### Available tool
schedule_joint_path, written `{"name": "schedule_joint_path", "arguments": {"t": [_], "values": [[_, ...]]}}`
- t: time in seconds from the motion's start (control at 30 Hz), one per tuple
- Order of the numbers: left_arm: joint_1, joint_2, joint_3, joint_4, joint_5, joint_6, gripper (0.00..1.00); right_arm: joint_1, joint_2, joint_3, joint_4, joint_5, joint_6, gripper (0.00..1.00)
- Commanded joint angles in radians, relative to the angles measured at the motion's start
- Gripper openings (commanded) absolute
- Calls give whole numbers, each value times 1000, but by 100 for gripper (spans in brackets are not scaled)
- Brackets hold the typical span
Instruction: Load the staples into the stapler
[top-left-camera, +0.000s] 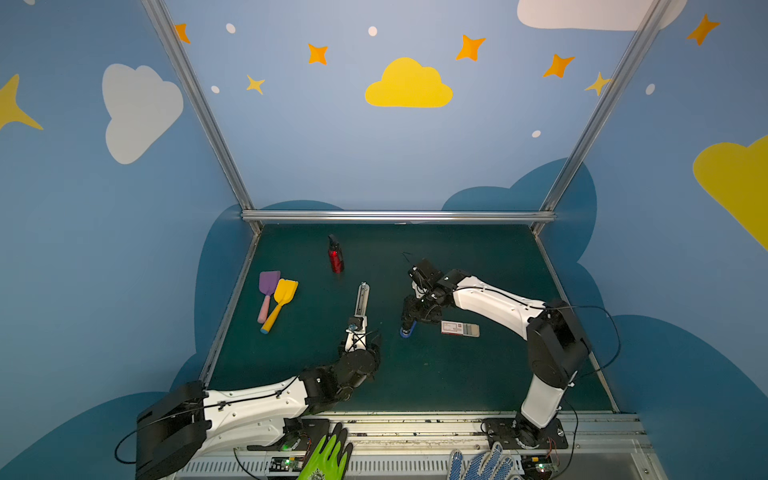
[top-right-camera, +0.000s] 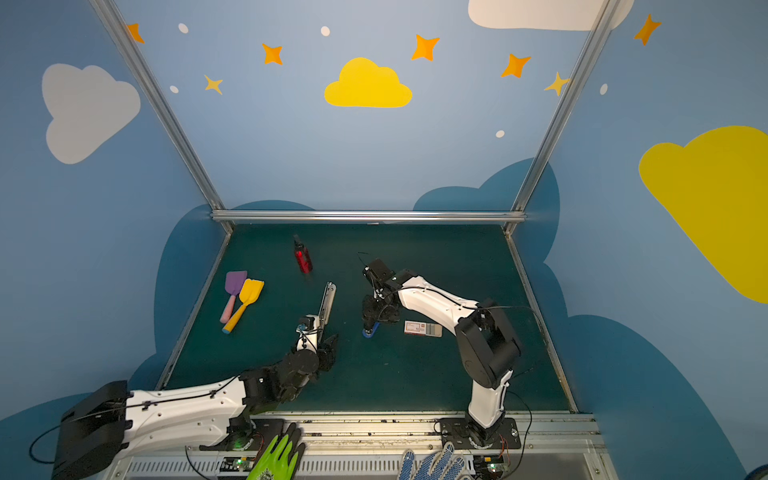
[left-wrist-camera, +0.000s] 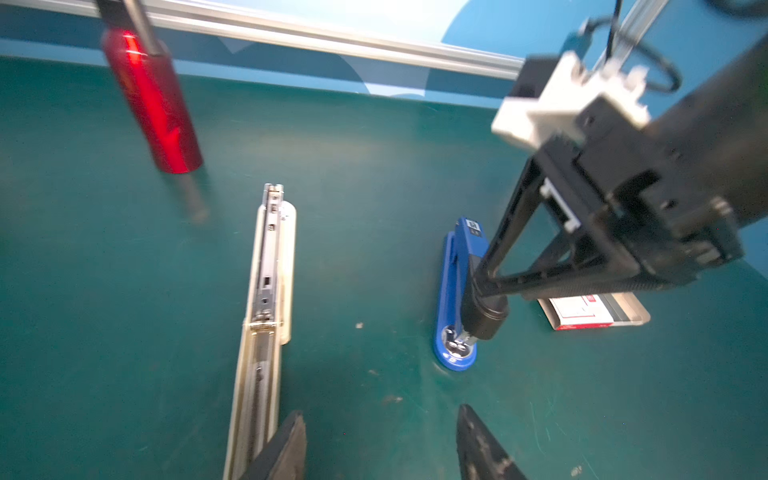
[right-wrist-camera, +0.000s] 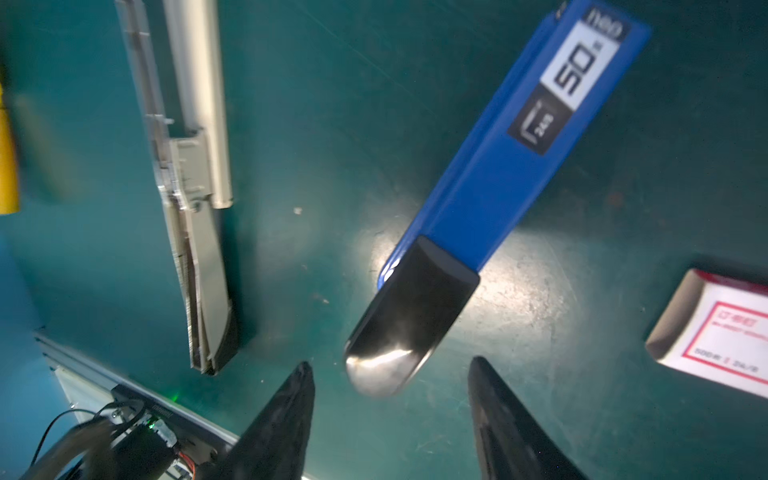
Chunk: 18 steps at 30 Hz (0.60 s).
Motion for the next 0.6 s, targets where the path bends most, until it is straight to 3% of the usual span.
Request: {"name": "schedule_joint_path", "arguments": {"t": [0.0,0.3,0.47,0.57], "values": [[9,-86,-30,-90,-52,-45,58,-5,43,49,-88,-15,9,56],[30,-304,-121,-135,-67,-99,59,-4,130,102,-181,26,-35,37],[59,-327,-114,-167,-18,-107,58,2,152,105,-208,83,-70,21],[69,-294,-98,-168,2,-118,58,9,173,108,-219,117,-88,17]]}}
